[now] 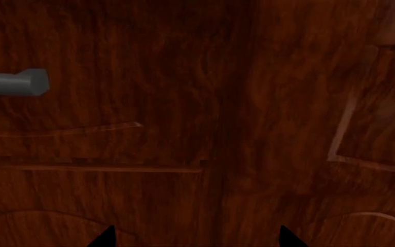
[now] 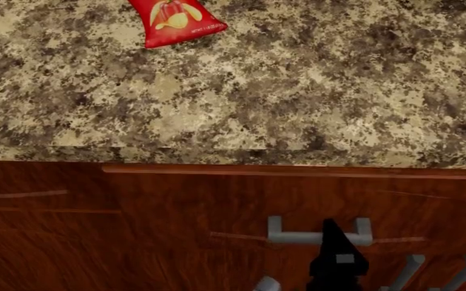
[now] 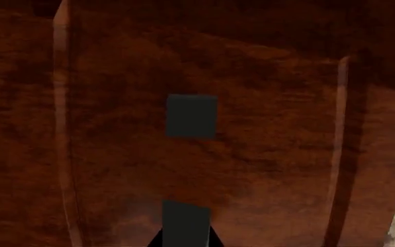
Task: Open the right drawer.
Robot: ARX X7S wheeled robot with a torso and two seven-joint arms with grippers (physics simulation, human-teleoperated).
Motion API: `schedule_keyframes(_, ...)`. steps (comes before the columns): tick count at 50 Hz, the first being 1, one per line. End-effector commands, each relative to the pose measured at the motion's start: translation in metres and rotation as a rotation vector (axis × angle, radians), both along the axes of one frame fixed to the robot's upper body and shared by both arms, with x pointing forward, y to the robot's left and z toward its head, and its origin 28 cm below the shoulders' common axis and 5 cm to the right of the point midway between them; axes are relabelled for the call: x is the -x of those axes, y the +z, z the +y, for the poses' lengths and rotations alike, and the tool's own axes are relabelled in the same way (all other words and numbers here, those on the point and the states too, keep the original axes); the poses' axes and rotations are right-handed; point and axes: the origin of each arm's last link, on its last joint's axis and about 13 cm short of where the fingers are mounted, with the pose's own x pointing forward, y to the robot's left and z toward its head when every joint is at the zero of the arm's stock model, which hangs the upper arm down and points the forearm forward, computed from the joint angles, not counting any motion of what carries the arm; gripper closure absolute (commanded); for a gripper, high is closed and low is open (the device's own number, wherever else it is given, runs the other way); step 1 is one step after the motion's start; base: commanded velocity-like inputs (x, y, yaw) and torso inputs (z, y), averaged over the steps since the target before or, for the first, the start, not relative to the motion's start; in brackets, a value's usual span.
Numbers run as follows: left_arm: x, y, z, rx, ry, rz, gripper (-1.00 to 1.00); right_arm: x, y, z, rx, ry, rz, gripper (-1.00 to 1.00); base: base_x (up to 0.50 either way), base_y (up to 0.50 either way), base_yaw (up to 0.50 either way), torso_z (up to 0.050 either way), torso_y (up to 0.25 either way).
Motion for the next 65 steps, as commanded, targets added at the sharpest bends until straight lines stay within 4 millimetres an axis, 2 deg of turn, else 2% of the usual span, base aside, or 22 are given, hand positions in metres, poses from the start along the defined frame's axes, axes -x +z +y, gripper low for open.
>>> schedule_keyframes(1, 0.000, 0.000, 0.000, -0.001, 0.001, 0.001, -1.00, 0.016, 0.020, 0.020, 0.044, 0.091, -0.168, 1.00, 0.00, 0.00, 0.00, 0.000, 0.000)
schedule_keyframes(18, 0.000, 0.000, -0.001, -0.001, -0.001, 0.005, -1.00, 0.036, 0.027, 0.019, 0.025, 0.085, -0.188, 1.00, 0.00, 0.00, 0.00, 0.001, 0.004)
schedule_keyframes(20, 0.000, 0.000, -0.001, -0.002, -0.001, 0.006, -1.00, 0.036, 0.022, 0.018, 0.027, 0.083, -0.189, 1.00, 0.00, 0.00, 0.00, 0.005, 0.000)
schedule_keyframes(23, 0.000, 0.000, 0.000, -0.002, -0.001, 0.006, -1.00, 0.037, 0.030, 0.019, 0.027, 0.082, -0.192, 1.00, 0.00, 0.00, 0.00, 0.000, 0.003)
schedule_keyframes(33, 0.000, 0.000, 0.000, -0.001, 0.000, 0.004, -1.00, 0.037, 0.029, 0.019, 0.030, 0.085, -0.193, 1.00, 0.00, 0.00, 0.00, 0.002, 0.004)
schedule_keyframes(36, 0.000, 0.000, 0.000, -0.002, -0.002, 0.004, -1.00, 0.037, 0.022, 0.018, 0.026, 0.081, -0.190, 1.00, 0.00, 0.00, 0.00, 0.000, 0.004)
schedule_keyframes(40, 0.000, 0.000, 0.000, -0.002, -0.002, 0.003, -1.00, 0.037, 0.028, 0.019, 0.026, 0.084, -0.188, 1.00, 0.00, 0.00, 0.00, 0.003, 0.003)
schedule_keyframes(41, 0.000, 0.000, 0.000, -0.001, -0.001, 0.003, -1.00, 0.037, 0.023, 0.019, 0.026, 0.084, -0.189, 1.00, -0.01, 0.00, 0.00, 0.000, 0.000)
schedule_keyframes(49, 0.000, -0.001, -0.001, -0.002, -0.002, 0.003, -1.00, 0.038, 0.029, 0.018, 0.026, 0.080, -0.190, 1.00, 0.00, 0.00, 0.00, 0.001, 0.004)
schedule_keyframes(65, 0.000, 0.000, 0.000, -0.001, -0.001, 0.002, -1.00, 0.037, 0.027, 0.018, 0.022, 0.079, -0.187, 1.00, 0.00, 0.00, 0.00, 0.001, 0.003)
